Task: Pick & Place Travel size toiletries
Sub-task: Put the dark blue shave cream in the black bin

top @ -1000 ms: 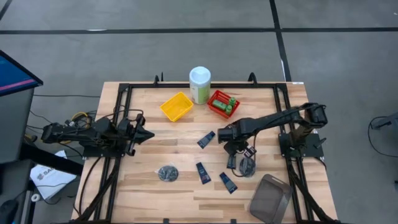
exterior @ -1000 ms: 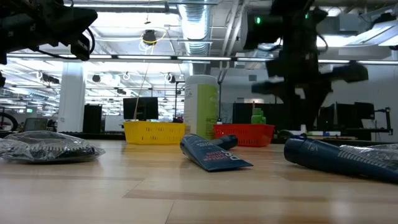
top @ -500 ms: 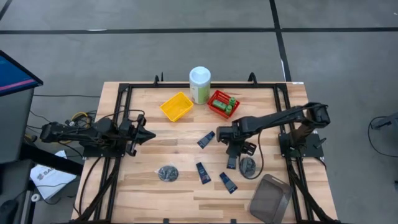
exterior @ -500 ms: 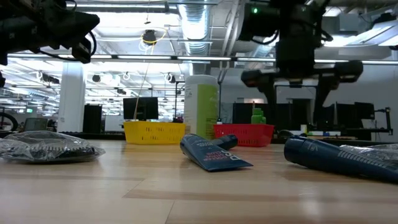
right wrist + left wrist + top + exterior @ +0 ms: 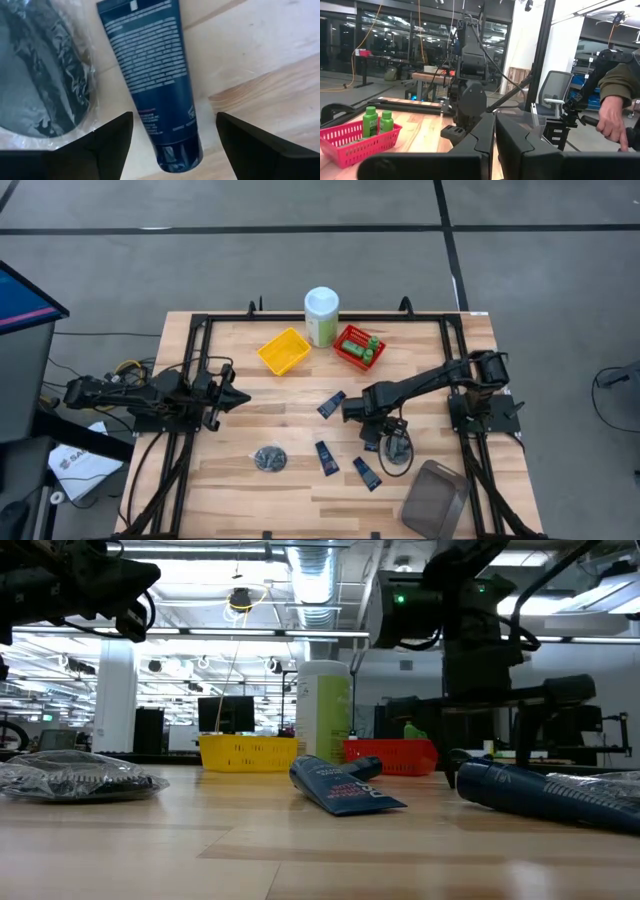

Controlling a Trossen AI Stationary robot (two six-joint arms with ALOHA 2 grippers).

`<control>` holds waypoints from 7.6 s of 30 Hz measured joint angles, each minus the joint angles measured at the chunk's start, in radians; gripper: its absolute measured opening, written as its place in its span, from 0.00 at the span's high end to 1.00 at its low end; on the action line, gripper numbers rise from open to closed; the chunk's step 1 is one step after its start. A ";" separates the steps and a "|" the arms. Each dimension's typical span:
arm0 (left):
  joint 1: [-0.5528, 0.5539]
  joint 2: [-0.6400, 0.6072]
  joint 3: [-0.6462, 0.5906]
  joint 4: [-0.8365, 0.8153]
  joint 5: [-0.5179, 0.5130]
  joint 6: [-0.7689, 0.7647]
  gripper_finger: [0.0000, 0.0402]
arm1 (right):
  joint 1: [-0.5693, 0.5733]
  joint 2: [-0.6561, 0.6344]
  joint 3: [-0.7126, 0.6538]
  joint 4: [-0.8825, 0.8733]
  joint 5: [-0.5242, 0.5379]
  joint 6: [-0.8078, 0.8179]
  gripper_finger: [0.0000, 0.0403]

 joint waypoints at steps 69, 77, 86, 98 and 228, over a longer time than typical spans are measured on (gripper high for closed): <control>0.000 0.000 0.000 0.024 0.000 0.000 0.97 | 0.698 -0.599 -0.002 -0.297 -0.004 1.579 0.66; 0.000 0.000 0.000 0.030 0.000 0.000 0.97 | 0.853 -0.446 -0.002 -0.296 -0.010 1.565 0.68; 0.000 0.000 0.000 0.032 0.000 0.000 0.97 | 0.939 -0.321 -0.002 -0.236 -0.036 1.517 0.64; 0.000 0.000 0.000 0.037 0.000 0.000 0.97 | 0.911 -0.194 -0.002 -0.206 -0.037 1.409 0.62; 0.000 0.036 0.000 0.059 0.000 0.000 0.97 | 0.538 -0.443 0.426 -0.665 0.027 1.477 0.67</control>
